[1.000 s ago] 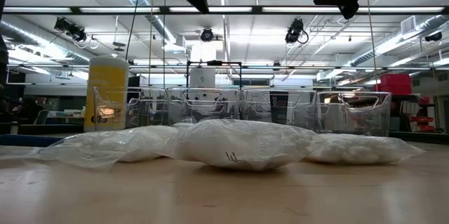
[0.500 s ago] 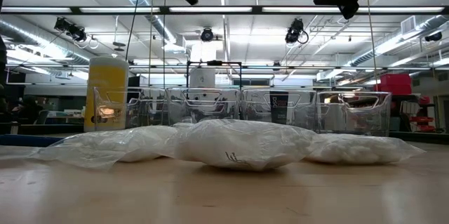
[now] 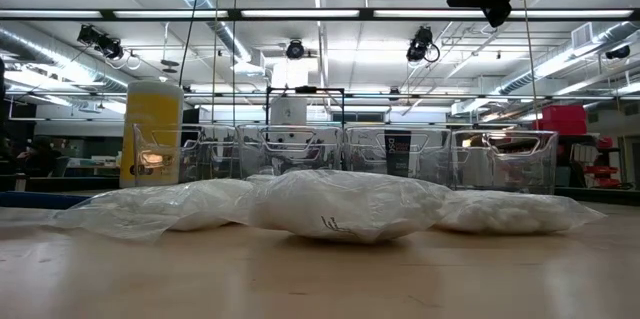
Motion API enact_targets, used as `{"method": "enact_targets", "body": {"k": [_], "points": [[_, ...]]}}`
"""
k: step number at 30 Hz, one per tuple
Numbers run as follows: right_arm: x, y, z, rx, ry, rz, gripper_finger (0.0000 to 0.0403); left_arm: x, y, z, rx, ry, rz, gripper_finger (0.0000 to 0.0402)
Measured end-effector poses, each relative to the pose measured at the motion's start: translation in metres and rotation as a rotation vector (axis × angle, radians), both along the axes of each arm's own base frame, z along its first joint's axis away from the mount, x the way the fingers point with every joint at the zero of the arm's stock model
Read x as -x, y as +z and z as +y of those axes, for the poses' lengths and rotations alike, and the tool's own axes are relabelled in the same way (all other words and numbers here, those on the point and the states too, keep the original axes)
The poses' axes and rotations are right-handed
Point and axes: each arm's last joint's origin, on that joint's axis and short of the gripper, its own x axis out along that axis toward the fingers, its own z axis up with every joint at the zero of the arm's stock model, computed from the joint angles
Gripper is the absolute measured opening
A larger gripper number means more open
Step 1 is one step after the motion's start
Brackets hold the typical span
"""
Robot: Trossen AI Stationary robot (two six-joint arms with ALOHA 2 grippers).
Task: Pick & Place Travel size toiletries
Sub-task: Put the blue razor into the right transparent bin
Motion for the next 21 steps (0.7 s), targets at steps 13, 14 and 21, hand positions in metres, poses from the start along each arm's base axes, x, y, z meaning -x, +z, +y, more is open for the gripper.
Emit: {"method": "enact_targets", "body": {"k": [13, 14, 21], "points": [[0.000, 0.000, 0.000, 0.023, 0.009, 0.003, 0.0007, 0.006, -0.004, -0.014, 0.014, 0.134, 0.055, 0.0001], [0.000, 0.000, 0.000, 0.023, 0.009, 0.003, 0.0007, 0.007, -0.004, -0.015, 0.017, 0.141, 0.057, 0.0001], [0.000, 0.000, 0.000, 0.023, 0.009, 0.003, 0.0007, 0.011, -0.032, -0.016, 0.039, 0.263, 0.148, 0.0001]]}}
